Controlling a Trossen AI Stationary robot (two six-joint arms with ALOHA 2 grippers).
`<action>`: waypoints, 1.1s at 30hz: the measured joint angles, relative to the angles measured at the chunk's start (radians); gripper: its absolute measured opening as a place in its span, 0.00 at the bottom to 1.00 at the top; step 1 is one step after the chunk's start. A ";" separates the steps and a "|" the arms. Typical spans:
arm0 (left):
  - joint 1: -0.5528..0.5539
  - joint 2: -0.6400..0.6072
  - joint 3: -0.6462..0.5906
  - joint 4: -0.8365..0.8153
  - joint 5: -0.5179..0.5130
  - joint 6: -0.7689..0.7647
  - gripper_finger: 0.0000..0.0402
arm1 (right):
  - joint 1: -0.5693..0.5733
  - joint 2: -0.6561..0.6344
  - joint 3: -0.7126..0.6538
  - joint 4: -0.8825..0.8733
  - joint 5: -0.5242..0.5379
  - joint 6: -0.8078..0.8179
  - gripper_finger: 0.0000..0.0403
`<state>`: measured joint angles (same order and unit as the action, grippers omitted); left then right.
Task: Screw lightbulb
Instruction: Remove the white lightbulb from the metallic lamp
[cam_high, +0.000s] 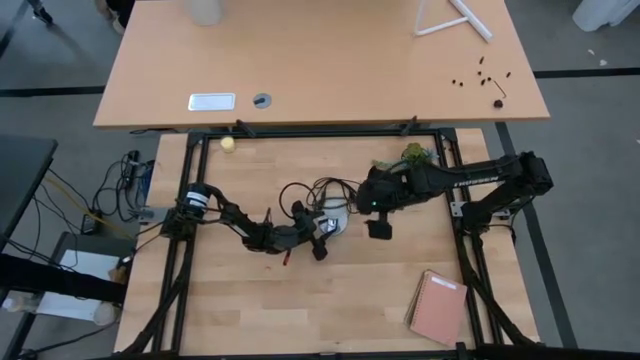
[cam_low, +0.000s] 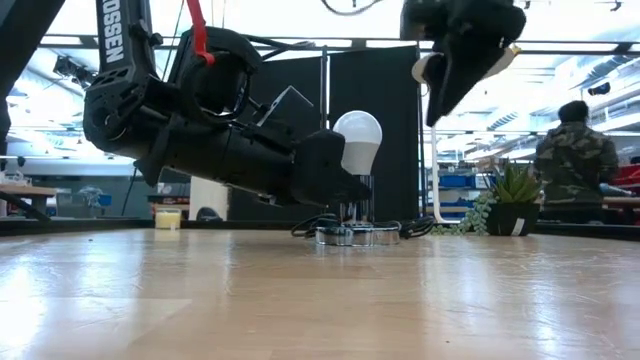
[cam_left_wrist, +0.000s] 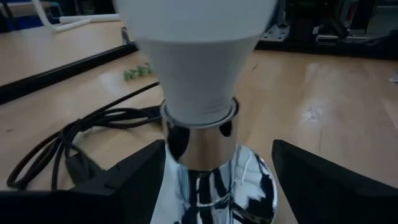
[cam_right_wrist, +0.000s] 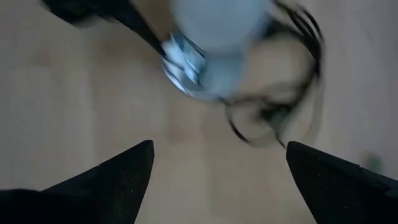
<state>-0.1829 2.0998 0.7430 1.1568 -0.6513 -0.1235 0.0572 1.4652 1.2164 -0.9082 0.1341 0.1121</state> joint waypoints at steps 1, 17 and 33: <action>0.000 0.000 0.003 0.000 0.002 0.004 0.74 | -0.008 0.007 0.013 -0.043 0.006 0.001 0.93; 0.007 0.000 0.029 -0.006 -0.004 -0.017 0.74 | -0.036 0.040 0.116 -0.046 0.023 -0.129 0.93; 0.007 0.000 0.029 -0.002 0.010 -0.013 0.76 | -0.008 0.106 0.194 -0.026 -0.016 -0.164 0.93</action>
<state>-0.1757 2.0998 0.7719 1.1547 -0.6415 -0.1363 0.0489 1.5717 1.4104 -0.9338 0.1185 -0.0520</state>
